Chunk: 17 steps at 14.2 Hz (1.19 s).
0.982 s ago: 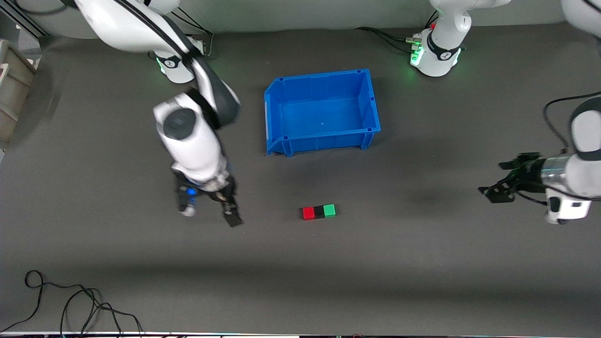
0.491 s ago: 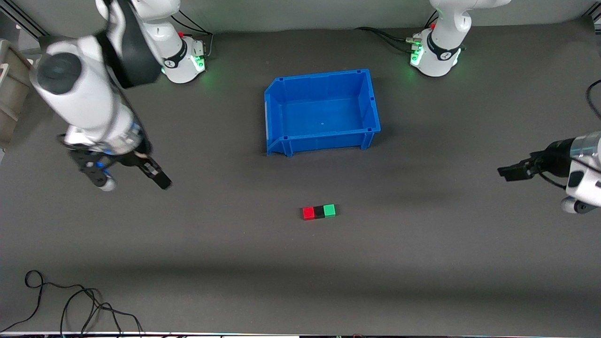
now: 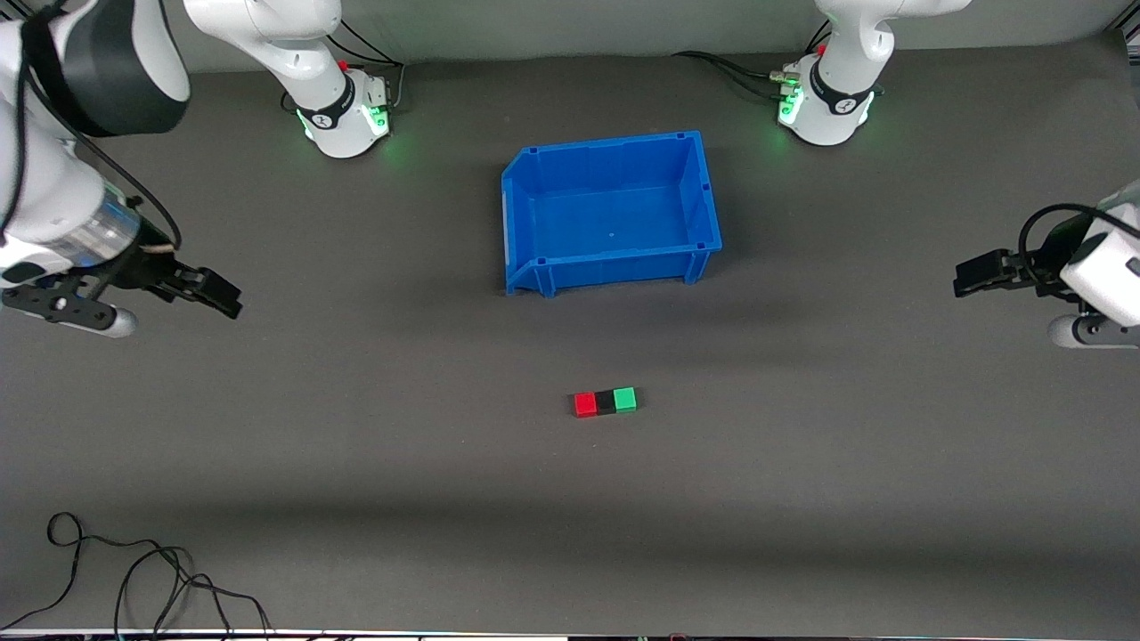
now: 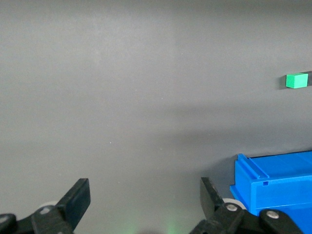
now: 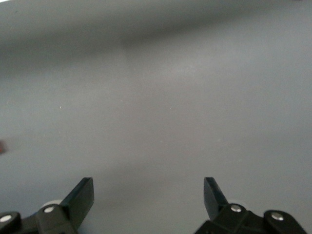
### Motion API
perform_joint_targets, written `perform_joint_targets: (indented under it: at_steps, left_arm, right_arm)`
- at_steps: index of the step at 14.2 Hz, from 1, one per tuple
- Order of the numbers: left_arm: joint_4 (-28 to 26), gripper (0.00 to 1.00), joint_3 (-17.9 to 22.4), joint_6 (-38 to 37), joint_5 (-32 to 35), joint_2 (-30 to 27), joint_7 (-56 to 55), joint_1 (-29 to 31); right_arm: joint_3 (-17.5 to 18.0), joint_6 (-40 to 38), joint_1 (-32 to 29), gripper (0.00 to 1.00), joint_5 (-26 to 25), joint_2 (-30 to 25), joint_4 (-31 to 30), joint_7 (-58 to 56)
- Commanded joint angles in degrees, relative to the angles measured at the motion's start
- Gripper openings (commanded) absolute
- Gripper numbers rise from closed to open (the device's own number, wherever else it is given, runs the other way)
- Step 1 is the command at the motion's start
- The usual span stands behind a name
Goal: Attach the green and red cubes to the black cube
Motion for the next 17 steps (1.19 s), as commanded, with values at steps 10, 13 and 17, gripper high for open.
perform_joint_targets:
  at_steps: [10, 13, 17]
  left_arm:
    - [-9.98, 1.0, 0.31, 7.27, 0.94, -8.79, 1.66, -0.37]
    - [-8.93, 1.0, 0.57, 5.52, 0.24, -8.97, 2.28, -0.19]
    - [-9.01, 1.0, 0.4, 5.43, 0.67, -8.88, 1.93, -0.28]
  right_arm:
    - [-2.49, -8.02, -0.89, 1.0, 5.47, 0.99, 6.56, -14.15]
    - [-2.75, -7.76, -0.98, 1.0, 5.29, 1.6, 6.73, -14.67]
    - [-2.93, -7.41, -1.07, 1.0, 5.38, 1.69, 7.26, -14.5]
